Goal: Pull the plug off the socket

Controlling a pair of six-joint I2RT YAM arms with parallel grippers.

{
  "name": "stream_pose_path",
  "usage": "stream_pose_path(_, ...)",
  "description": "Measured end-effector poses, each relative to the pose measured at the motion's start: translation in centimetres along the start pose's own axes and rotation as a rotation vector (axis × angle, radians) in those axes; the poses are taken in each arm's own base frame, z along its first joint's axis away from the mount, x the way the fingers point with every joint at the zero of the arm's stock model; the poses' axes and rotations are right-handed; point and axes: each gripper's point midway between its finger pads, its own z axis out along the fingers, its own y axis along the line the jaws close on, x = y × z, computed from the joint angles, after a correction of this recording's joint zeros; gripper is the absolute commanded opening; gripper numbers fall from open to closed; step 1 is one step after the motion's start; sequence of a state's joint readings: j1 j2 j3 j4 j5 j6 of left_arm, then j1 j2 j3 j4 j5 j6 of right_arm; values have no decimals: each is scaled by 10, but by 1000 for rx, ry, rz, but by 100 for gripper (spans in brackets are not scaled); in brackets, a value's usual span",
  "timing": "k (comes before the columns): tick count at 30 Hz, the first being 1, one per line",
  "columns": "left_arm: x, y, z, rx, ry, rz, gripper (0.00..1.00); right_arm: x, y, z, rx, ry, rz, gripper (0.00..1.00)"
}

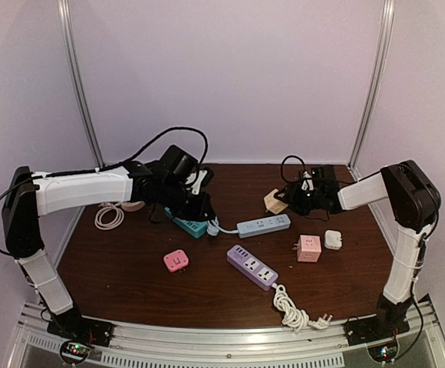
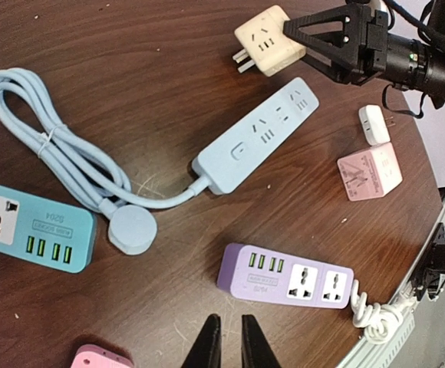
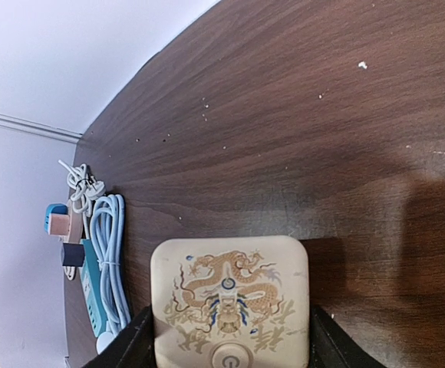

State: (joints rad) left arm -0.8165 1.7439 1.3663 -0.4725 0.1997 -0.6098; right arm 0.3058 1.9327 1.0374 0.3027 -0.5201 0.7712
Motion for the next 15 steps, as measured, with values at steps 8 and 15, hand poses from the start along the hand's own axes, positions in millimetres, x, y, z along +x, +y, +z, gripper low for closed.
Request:
stream_pose_path(8,12,18,-21,-48,-25,-9,13,-1,-5,5,11,13,29,66)
stream_pose_path(15,8,28,-26,-81,-45,-17,13,2,-19,2,83,35,12,80)
